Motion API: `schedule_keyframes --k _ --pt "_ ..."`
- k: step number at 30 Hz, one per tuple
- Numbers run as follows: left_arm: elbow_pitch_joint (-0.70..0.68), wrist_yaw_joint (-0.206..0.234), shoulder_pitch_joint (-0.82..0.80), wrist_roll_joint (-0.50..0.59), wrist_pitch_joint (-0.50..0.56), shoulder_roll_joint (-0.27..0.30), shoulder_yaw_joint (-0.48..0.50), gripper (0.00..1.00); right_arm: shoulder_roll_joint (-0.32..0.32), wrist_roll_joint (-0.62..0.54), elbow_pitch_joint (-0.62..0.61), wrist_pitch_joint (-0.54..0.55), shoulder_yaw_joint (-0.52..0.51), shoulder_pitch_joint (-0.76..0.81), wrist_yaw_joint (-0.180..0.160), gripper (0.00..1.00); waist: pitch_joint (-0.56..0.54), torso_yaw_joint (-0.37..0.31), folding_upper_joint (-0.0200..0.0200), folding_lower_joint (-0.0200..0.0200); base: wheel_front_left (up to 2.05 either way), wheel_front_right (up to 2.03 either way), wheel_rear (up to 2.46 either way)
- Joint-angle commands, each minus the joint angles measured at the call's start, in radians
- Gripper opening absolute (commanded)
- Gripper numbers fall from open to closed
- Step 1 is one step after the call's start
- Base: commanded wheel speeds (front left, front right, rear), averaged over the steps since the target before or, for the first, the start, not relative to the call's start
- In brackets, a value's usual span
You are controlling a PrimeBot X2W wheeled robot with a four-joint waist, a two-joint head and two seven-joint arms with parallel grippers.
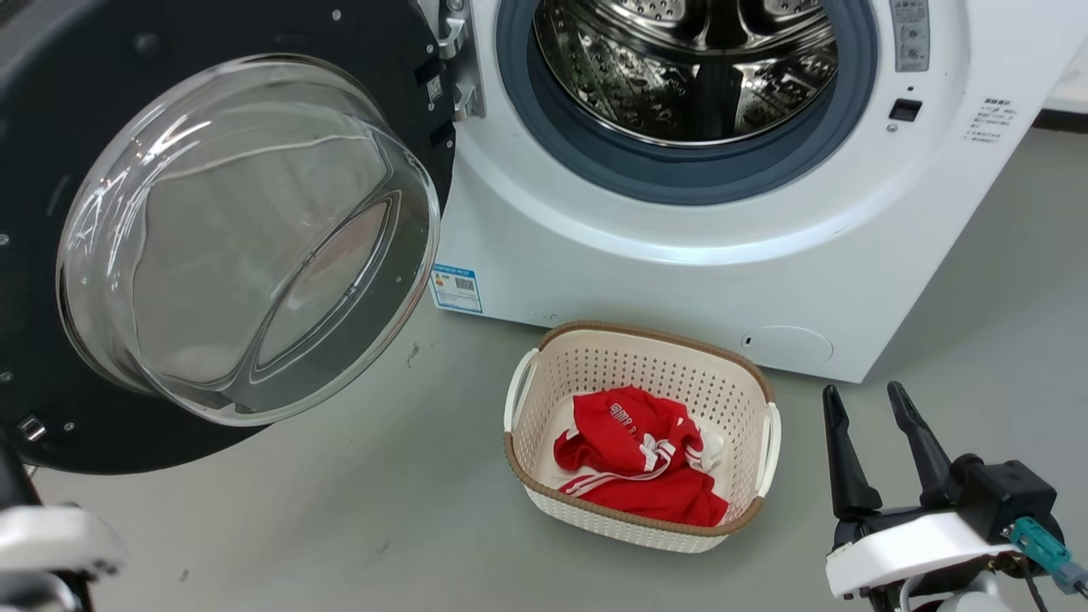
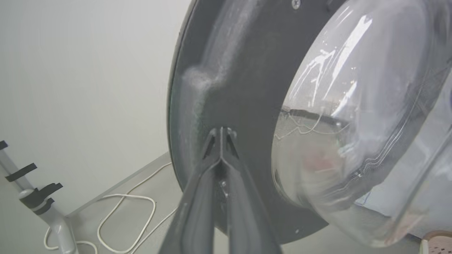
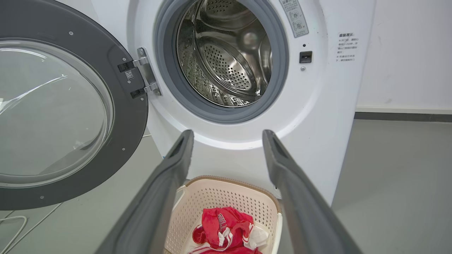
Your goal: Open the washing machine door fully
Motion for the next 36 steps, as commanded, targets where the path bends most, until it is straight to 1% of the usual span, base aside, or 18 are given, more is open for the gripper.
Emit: schedule_keyframes --k 1,6,8,10,11,14,18,25,30,36 --pt "-0.02 -0.002 0.027 0.006 0.002 -0.02 0.002 0.0 0.001 0.005 0.0 -0.004 0.002 0.009 -0.001 1.0 -0.01 -0.002 0.0 0.0 0.0 0.0 0.0" --pt "-0.185 -0.004 0.171 0.054 0.002 -0.154 -0.033 0.0 0.001 0.01 -0.001 -0.005 0.013 0.029 -0.001 1.0 -0.043 -0.009 0.0 0.0 0.0 0.0 0.0" --pt "-0.235 -0.007 0.212 0.068 0.002 -0.192 -0.062 0.0 0.001 0.006 -0.003 -0.006 0.015 0.033 -0.001 1.0 -0.053 -0.01 0.0 0.0 0.0 0.0 0.0" --pt "-0.275 -0.006 0.249 0.071 0.002 -0.219 -0.093 0.8 0.001 -0.004 -0.005 -0.005 0.017 0.041 -0.001 1.0 -0.063 -0.013 0.0 0.0 0.0 0.0 0.0" --pt "-0.288 -0.005 0.267 0.076 0.002 -0.228 -0.114 1.0 0.001 -0.006 -0.006 -0.005 0.017 0.046 -0.001 1.0 -0.067 -0.015 0.0 0.0 0.0 0.0 0.0" --pt "-0.318 -0.009 0.279 0.066 0.002 -0.238 -0.158 1.0 0.001 -0.011 -0.014 -0.005 0.017 0.049 -0.001 1.0 -0.073 -0.019 0.0 0.0 0.0 0.0 0.0" --pt "-0.365 -0.012 0.27 0.088 0.002 -0.244 -0.229 1.0 0.001 -0.02 -0.035 -0.005 0.023 0.052 -0.001 1.0 -0.074 -0.033 0.0 0.0 0.0 0.0 0.0" --pt "-0.4 -0.025 0.211 0.129 0.002 -0.245 -0.354 1.0 0.001 -0.08 -0.089 0.002 0.02 0.032 -0.001 1.0 -0.063 -0.086 0.0 0.0 0.0 0.0 0.0" --pt "-0.385 -0.033 0.165 0.143 0.002 -0.245 -0.401 1.0 0.001 -0.121 -0.13 0.017 0.006 0.031 -0.001 1.0 -0.057 -0.128 0.0 0.0 0.0 0.0 0.0" --pt "-0.352 -0.035 0.145 0.137 0.002 -0.245 -0.422 1.0 0.001 -0.144 -0.162 0.03 -0.023 0.044 -0.001 1.0 -0.05 -0.171 0.0 0.0 0.0 0.0 0.0"
